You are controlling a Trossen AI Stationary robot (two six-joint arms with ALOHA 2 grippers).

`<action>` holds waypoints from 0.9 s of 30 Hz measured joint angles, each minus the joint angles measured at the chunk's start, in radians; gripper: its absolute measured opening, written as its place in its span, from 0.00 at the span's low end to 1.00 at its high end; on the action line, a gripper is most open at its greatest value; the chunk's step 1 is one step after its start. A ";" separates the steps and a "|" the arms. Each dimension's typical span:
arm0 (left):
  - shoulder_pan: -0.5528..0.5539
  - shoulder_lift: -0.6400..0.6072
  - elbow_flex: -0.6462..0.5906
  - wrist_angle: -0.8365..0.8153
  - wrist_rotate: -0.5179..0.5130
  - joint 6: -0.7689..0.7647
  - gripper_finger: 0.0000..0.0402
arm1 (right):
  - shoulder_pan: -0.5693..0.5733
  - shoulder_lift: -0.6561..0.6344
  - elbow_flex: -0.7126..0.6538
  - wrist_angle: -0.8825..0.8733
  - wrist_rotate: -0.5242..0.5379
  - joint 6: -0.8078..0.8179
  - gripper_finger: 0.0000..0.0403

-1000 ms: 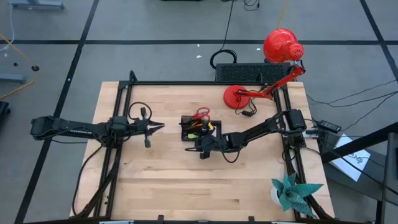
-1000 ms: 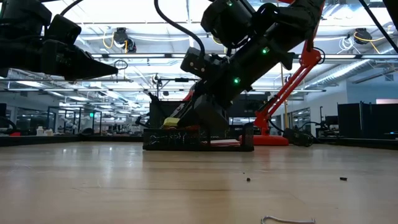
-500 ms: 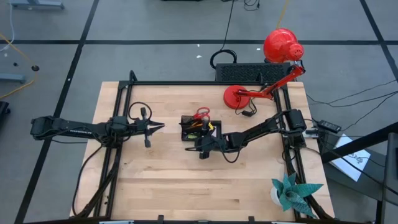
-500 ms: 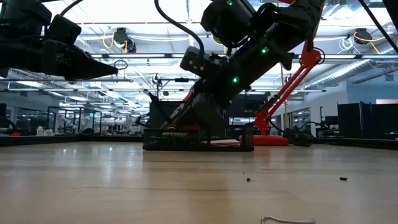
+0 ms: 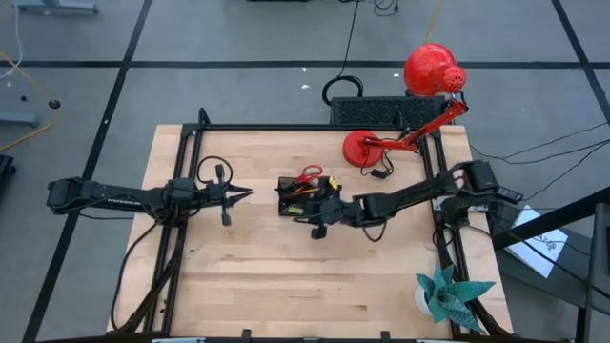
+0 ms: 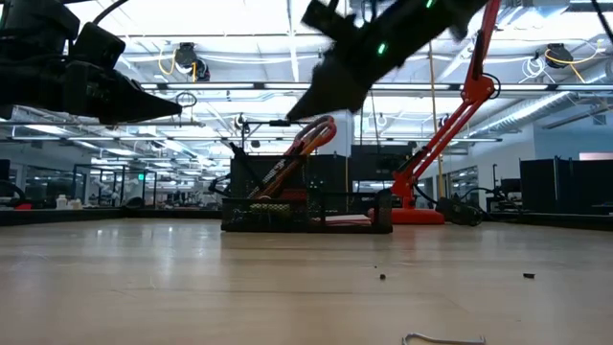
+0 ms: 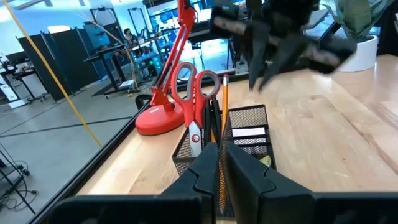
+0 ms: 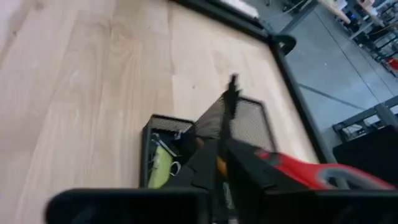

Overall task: Pick and place office supplies into organizer
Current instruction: Return to Home Position

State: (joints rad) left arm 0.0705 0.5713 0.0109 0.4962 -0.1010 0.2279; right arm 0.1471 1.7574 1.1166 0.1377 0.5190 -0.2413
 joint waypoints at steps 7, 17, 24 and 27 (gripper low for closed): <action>0.000 0.000 0.000 -0.002 0.000 0.000 0.09 | 0.010 -0.160 0.001 -0.154 0.002 0.036 0.02; 0.000 0.000 0.000 0.010 -0.012 0.025 0.09 | 0.100 -0.239 -0.261 0.093 -0.057 0.117 0.00; -0.018 0.000 0.000 0.054 0.007 0.071 0.02 | 0.067 -0.314 -0.501 0.383 -0.184 0.133 0.00; -0.022 0.000 -0.001 0.078 0.012 0.103 0.02 | 0.010 -0.390 -0.554 0.388 -0.201 0.148 0.00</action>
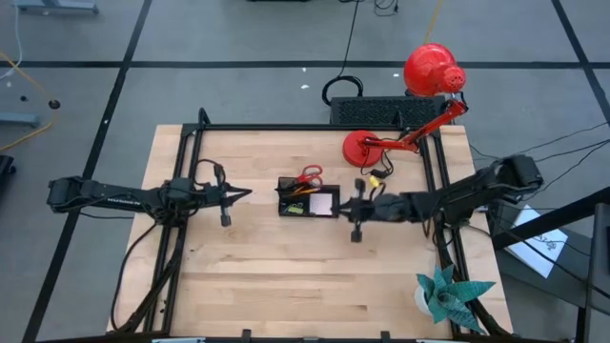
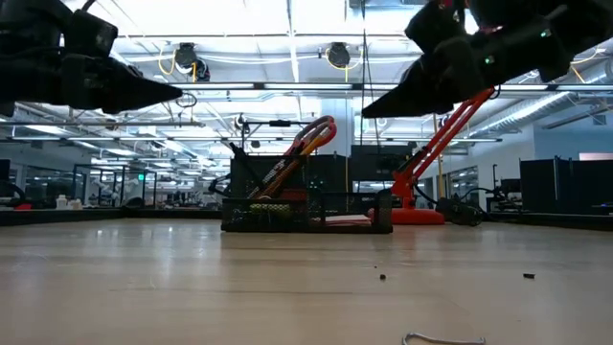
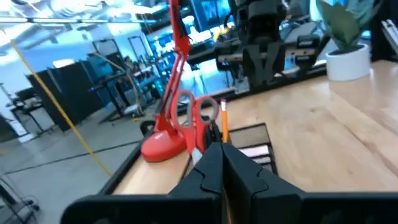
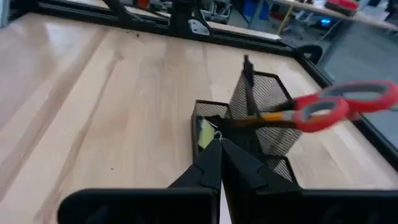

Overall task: Pick and place office supplies into organizer
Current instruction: Return to Home Position

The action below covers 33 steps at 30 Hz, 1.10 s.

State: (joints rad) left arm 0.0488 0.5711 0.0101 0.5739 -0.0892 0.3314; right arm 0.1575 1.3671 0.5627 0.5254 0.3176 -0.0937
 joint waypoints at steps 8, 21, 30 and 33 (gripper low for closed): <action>0.020 0.000 0.000 0.002 -0.090 0.007 0.06 | -0.159 -0.191 -0.079 -0.008 -0.247 -0.004 0.00; -0.022 -0.101 0.000 -0.103 -0.108 0.027 0.01 | -0.175 -0.566 -0.322 -0.024 -0.168 0.123 0.00; -0.078 -0.327 0.000 -0.205 -0.105 0.083 0.01 | -0.120 -0.695 -0.400 -0.036 -0.188 0.170 0.00; -0.091 -0.398 0.001 -0.243 -0.093 0.083 0.01 | -0.082 -0.715 -0.400 -0.025 -0.187 0.172 0.00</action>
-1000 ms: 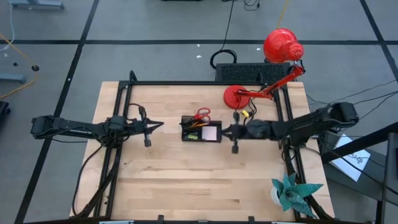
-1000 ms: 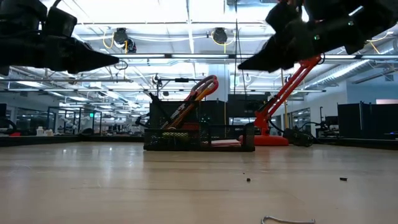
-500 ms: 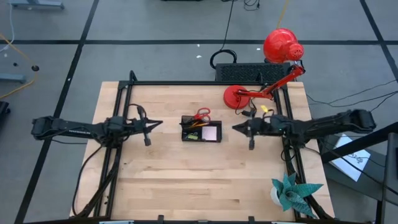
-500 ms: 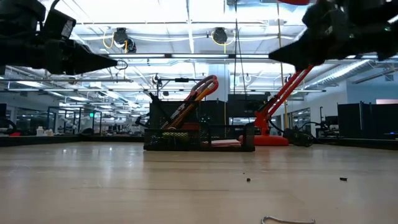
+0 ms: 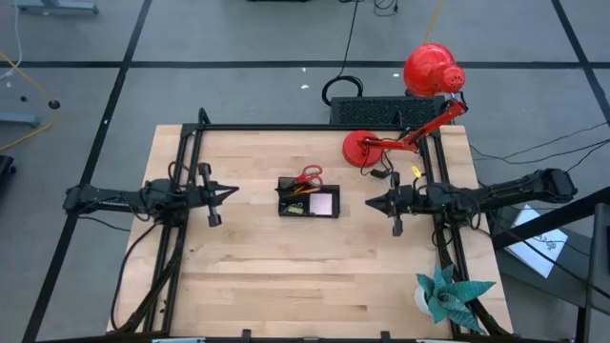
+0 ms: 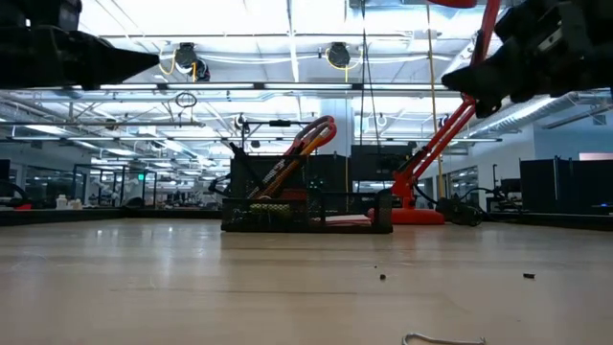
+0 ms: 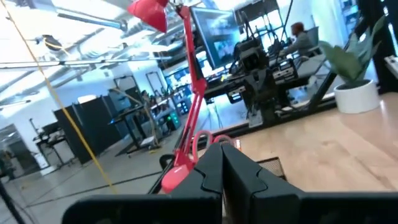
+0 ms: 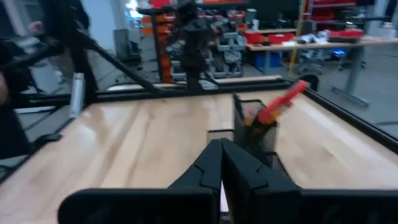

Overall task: Pick and place office supplies into organizer
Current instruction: Return to Home Position

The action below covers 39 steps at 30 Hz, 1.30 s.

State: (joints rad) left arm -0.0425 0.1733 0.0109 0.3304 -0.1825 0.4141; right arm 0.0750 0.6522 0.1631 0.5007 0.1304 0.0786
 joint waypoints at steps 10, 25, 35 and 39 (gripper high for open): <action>-0.054 -0.171 0.040 -0.245 0.003 0.003 0.01 | 0.162 -0.081 -0.002 -0.003 0.157 -0.049 0.00; -0.101 -0.171 0.090 -0.281 0.045 -0.026 0.02 | 0.068 -0.257 -0.143 0.083 0.066 -0.090 0.00; -0.100 -0.171 0.090 -0.248 0.093 -0.058 0.01 | -0.036 -0.358 -0.145 -0.007 -0.030 -0.031 0.00; -0.100 -0.170 0.118 -0.303 0.022 -0.132 0.02 | -0.044 -0.435 -0.146 -0.094 -0.030 -0.008 0.00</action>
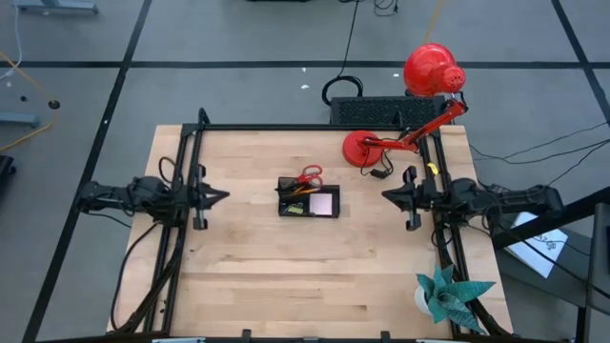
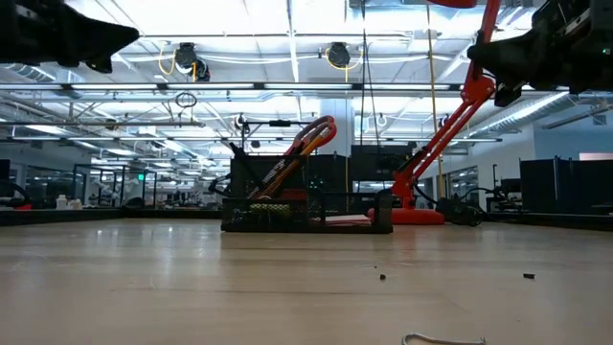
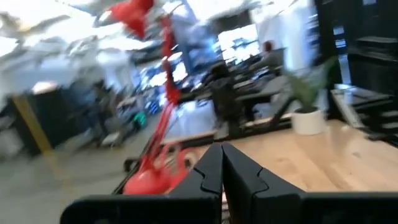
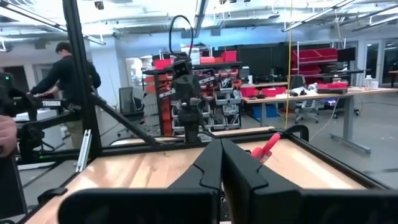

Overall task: Pick and place office supplies into organizer
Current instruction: Return to Home Position

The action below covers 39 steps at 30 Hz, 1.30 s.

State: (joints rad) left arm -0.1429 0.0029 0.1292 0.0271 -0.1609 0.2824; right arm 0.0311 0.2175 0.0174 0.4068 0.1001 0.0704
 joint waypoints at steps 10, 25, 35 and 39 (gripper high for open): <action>0.000 0.000 0.079 -0.208 -0.112 -0.113 0.01 | 0.000 -0.117 -0.001 -0.110 0.025 -0.003 0.00; 0.016 0.000 -0.047 -0.053 -0.104 -0.075 0.02 | 0.002 -0.158 -0.002 -0.128 -0.003 -0.004 0.00; 0.073 0.000 -0.109 -0.007 -0.002 -0.109 0.01 | 0.002 -0.162 -0.002 -0.128 0.001 0.000 0.00; 0.104 0.000 -0.110 -0.013 0.045 -0.137 0.01 | 0.002 -0.162 -0.002 -0.128 0.002 -0.002 0.00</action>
State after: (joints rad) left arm -0.0392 0.0032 0.0193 0.0136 -0.1163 0.1456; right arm 0.0326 0.0559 0.0154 0.2787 0.1020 0.0681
